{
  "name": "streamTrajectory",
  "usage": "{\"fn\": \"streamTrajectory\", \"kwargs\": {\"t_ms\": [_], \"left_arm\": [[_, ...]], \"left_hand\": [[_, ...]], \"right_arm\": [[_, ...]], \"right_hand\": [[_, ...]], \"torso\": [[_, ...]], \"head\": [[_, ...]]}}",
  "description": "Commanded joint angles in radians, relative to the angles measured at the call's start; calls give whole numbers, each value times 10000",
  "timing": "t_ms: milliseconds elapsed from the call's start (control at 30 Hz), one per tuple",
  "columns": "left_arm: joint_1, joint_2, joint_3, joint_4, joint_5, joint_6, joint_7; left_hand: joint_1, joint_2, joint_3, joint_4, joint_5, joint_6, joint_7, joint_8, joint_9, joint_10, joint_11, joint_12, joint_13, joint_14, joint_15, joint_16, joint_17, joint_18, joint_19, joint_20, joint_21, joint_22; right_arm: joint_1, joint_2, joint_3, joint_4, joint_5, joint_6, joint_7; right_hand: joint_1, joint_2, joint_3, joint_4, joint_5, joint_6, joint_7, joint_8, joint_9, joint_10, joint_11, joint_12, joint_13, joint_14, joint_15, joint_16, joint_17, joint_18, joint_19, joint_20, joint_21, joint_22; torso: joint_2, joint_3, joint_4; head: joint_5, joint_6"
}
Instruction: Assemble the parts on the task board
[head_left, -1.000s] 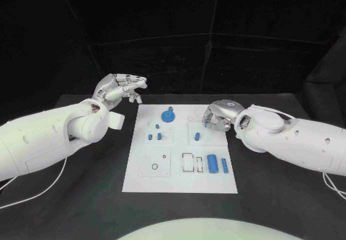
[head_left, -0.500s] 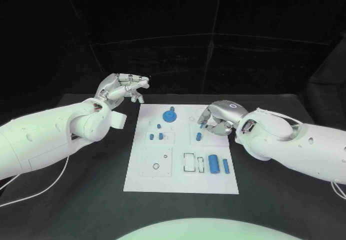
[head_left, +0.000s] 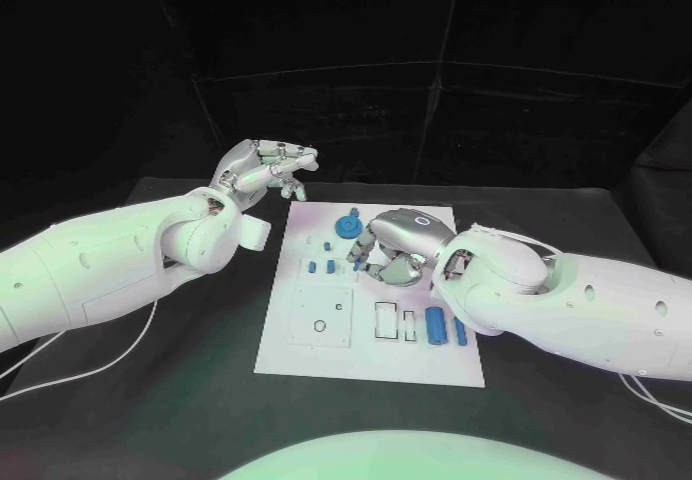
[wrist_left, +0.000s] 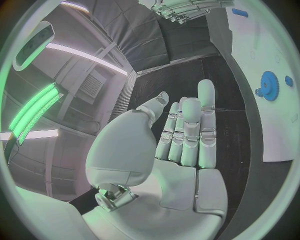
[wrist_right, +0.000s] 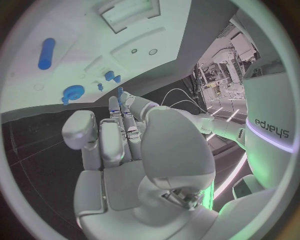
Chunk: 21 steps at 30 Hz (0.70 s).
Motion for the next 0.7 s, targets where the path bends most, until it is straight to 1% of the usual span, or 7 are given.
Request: {"fn": "streamTrajectory", "kwargs": {"t_ms": [33, 100, 200, 267, 400, 533, 700], "left_arm": [[13, 36, 8, 33, 48, 126, 104], [13, 56, 8, 42, 48, 128, 109], [13, 71, 8, 60, 48, 133, 108], [14, 77, 8, 70, 48, 136, 106], [14, 90, 8, 81, 48, 146, 103], [14, 94, 8, 86, 48, 153, 97], [14, 106, 8, 83, 48, 193, 70]], "left_hand": [[77, -30, -75, -8, -19, -44, 7, 60, -4, -75, -16, 47, 10, -80, 4, -62, -10, 125, -56, 31, -73, -15], [81, -24, -76, -7, -18, -46, 8, 62, -4, -78, -15, 50, 11, -82, 5, -61, -11, 125, -56, 32, -76, -17], [81, -24, -76, -7, -18, -46, 8, 62, -4, -78, -15, 50, 11, -82, 5, -61, -11, 125, -56, 32, -76, -17], [81, -24, -76, -7, -18, -46, 8, 62, -4, -78, -15, 50, 11, -82, 5, -61, -11, 125, -56, 32, -76, -17], [81, -24, -76, -7, -18, -46, 8, 62, -4, -78, -15, 50, 11, -82, 5, -61, -11, 125, -56, 32, -76, -17], [81, -24, -76, -7, -18, -46, 8, 62, -4, -78, -15, 50, 11, -82, 5, -61, -11, 125, -56, 32, -76, -17], [99, -15, -84, -13, -18, -55, 9, 69, -2, -89, -14, 59, 13, -95, 7, -67, -29, 125, -56, 34, -84, -22]], "right_arm": [[-52, 243, -102, -175, -131, 441, 67], [-137, 416, -150, -306, -226, 539, 73], [-276, 615, -185, -474, -322, 657, 78], [-371, 745, -199, -590, -397, 725, 85], [-541, 1021, -213, -852, -555, 842, 94], [-615, 1160, -217, -976, -629, 873, 124], [-679, 1291, -218, -1050, -684, 950, 128]], "right_hand": [[-152, 3, 24, 22, 37, 2, 63, -20, 2, 38, 28, -42, -4, 278, -35, 74, 9, -153, 47, 6, 64, 30], [-166, -3, 19, 26, 39, 2, 62, -21, 2, 37, 27, -44, -4, 277, -35, 71, 1, -163, 66, 6, 91, 85], [-170, -3, 18, 27, 40, 2, 62, -22, 2, 37, 27, -44, -4, 276, -35, 71, -1, -167, 73, 6, 100, 104], [-171, -3, 18, 28, 40, 2, 62, -22, 2, 37, 27, -45, -4, 276, -35, 71, -2, -168, 75, 6, 104, 112], [-180, -3, 16, 31, 43, 0, 62, -24, 1, 35, 27, -47, -4, 276, -35, 73, -1, -168, 76, 7, 107, 115], [-184, -1, 17, 33, 46, -1, 62, -25, 1, 34, 27, -48, -4, 277, -34, 76, 4, -167, 73, 7, 104, 108], [-194, 0, 18, 36, 51, -7, 63, -30, 0, 26, 29, -54, -5, 267, -34, 49, -55, -163, 63, 8, 94, 84]], "torso": [[-9, -7, -8], [-9, -4, 0], [-1, 0, 12], [-2, 3, 1], [0, 14, 2], [-3, 6, -1], [-2, 9, 4]], "head": [[57, -39], [90, -55], [140, -89], [186, -106], [266, -144], [296, -182], [326, -210]]}}
